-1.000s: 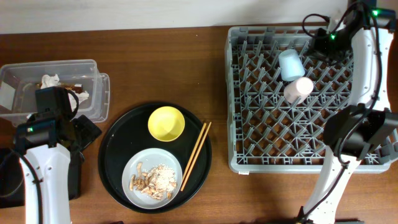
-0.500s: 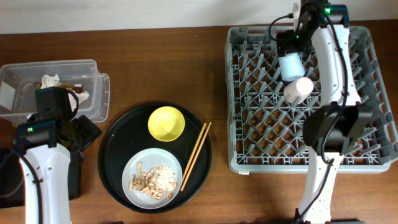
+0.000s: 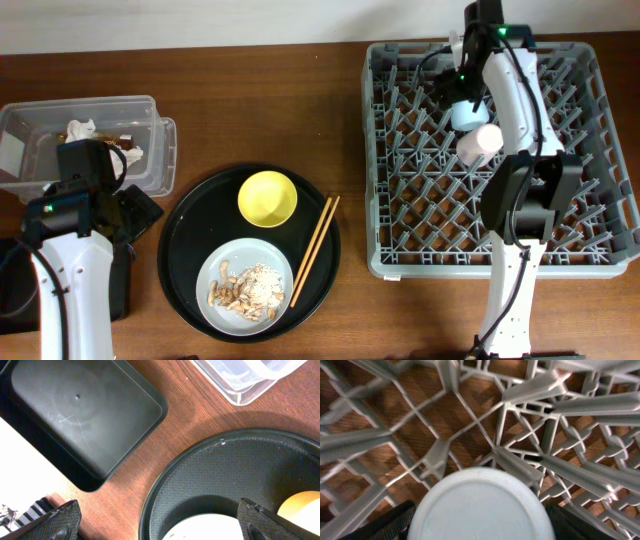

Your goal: Sort waste into correct bins and load items into the dishwasher rack

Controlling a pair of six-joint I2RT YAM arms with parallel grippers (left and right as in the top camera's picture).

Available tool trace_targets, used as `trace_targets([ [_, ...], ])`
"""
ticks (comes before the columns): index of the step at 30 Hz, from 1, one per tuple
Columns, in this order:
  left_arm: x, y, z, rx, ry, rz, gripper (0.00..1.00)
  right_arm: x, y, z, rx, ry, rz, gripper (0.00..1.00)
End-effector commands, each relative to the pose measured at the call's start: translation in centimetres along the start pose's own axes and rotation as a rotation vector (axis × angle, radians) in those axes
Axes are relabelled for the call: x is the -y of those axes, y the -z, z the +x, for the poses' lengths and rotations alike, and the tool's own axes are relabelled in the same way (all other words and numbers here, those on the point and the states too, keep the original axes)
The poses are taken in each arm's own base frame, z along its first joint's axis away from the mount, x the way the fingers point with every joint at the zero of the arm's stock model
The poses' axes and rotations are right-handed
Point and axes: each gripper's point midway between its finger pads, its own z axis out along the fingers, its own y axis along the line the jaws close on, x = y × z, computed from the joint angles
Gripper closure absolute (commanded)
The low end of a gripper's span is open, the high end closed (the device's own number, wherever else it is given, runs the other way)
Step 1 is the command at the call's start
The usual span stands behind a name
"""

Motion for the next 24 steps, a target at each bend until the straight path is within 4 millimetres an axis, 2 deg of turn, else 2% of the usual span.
trace_targets([
  [1, -0.3, 0.1, -0.3, 0.01, 0.014, -0.011, 0.01, -0.3, -0.9, 0.4, -0.019, -0.005, 0.01, 0.21],
  [3, -0.3, 0.1, -0.3, 0.01, 0.014, -0.011, 0.01, 0.1, -0.1, -0.3, 0.006, -0.03, 0.023, 0.32],
  [4, -0.3, 0.1, -0.3, 0.01, 0.014, -0.011, 0.01, 0.3, 0.8, -1.0, 0.031, -0.053, 0.026, 0.34],
  [6, -0.3, 0.1, -0.3, 0.01, 0.014, -0.011, 0.01, 0.9, 3.0, -2.2, 0.082, -0.106, 0.028, 0.34],
  [8, -0.3, 0.1, -0.3, 0.01, 0.014, -0.011, 0.01, 1.2, 5.2, -3.2, 0.129, -0.127, 0.004, 0.38],
  [10, -0.3, 0.1, -0.3, 0.01, 0.014, -0.011, 0.01, 2.7, 7.9, -3.9, 0.178, -0.165, 0.016, 0.39],
  [13, -0.3, 0.1, -0.3, 0.01, 0.014, -0.011, 0.01, 4.6, 9.5, -4.7, 0.243, -0.225, 0.012, 0.39],
  [16, -0.3, 0.1, -0.3, 0.01, 0.014, -0.011, 0.01, 5.5, 8.7, -5.3, 0.272, -0.288, -0.039, 0.39],
  [19, -0.3, 0.1, -0.3, 0.01, 0.014, -0.011, 0.01, 4.8, 6.7, -5.6, 0.273, -0.291, -0.091, 0.34],
  [22, -0.3, 0.1, -0.3, 0.01, 0.014, -0.011, 0.01, 3.9, 3.0, -4.2, 0.201, -0.289, -0.118, 0.33],
  [23, -0.3, 0.1, -0.3, 0.01, 0.014, -0.011, 0.01, 3.6, 2.2, -3.6, 0.177, -0.29, -0.122, 0.23],
  [24, -0.3, 0.1, -0.3, 0.01, 0.014, -0.011, 0.01, 3.5, 2.0, -3.2, 0.159, -0.29, -0.124, 0.18],
])
